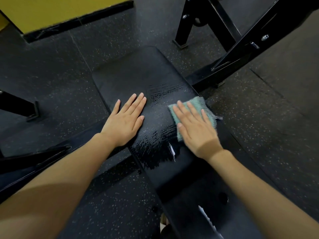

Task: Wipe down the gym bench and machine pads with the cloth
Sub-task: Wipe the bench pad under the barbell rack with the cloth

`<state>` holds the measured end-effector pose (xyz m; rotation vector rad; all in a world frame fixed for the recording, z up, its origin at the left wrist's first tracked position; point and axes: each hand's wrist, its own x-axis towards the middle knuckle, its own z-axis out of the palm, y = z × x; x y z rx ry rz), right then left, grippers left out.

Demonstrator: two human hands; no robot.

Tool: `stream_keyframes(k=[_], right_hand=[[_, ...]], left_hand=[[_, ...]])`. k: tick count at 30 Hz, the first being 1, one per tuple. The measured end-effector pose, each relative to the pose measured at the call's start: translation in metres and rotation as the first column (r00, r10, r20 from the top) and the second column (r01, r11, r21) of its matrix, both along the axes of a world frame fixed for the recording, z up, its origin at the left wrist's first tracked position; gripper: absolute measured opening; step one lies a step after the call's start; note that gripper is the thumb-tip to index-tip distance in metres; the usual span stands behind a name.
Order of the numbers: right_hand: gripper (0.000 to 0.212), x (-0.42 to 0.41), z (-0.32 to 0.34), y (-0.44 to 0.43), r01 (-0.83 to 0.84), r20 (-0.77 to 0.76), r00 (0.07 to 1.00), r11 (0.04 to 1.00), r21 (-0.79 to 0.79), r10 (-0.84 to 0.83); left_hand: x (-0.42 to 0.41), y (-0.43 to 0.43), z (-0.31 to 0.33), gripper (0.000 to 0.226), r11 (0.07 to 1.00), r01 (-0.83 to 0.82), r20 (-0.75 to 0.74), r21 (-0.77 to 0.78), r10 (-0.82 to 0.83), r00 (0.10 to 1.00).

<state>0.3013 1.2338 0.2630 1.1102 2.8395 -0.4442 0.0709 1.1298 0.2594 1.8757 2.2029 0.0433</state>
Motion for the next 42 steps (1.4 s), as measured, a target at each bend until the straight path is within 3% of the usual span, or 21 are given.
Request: stream_keyframes(k=[8, 13, 19, 28, 36, 42], right_hand=[[0.068, -0.006, 0.001, -0.017, 0.187, -0.02, 0.982, 0.982, 0.001, -0.187], [0.061, -0.022, -0.002, -0.043, 0.098, -0.038, 0.995, 0.995, 0.028, -0.097], [0.056, -0.003, -0.004, -0.035, -0.137, -0.053, 0.989, 0.989, 0.05, 0.14], [0.056, 0.003, -0.01, -0.038, 0.136, -0.117, 0.985, 0.989, 0.066, -0.127], [0.055, -0.02, -0.009, -0.118, -0.128, -0.07, 0.988, 0.984, 0.128, 0.137], [0.053, 0.006, -0.01, -0.08, -0.243, -0.004, 0.969, 0.955, 0.168, 0.247]], left_hand=[[0.005, -0.006, 0.003, 0.075, 1.0, -0.008, 0.012, -0.027, 0.008, 1.0], [0.006, -0.007, 0.005, 0.073, 0.999, -0.007, 0.019, -0.048, 0.007, 1.0], [0.007, -0.007, 0.007, 0.07, 0.998, -0.02, 0.017, -0.064, 0.021, 1.0], [0.007, -0.01, 0.008, 0.073, 0.997, -0.001, 0.02, -0.081, 0.002, 1.0], [0.005, -0.013, 0.007, 0.075, 0.997, 0.034, 0.018, -0.072, -0.033, 0.999], [0.01, -0.015, 0.008, 0.075, 0.998, 0.007, 0.022, -0.064, -0.005, 1.0]])
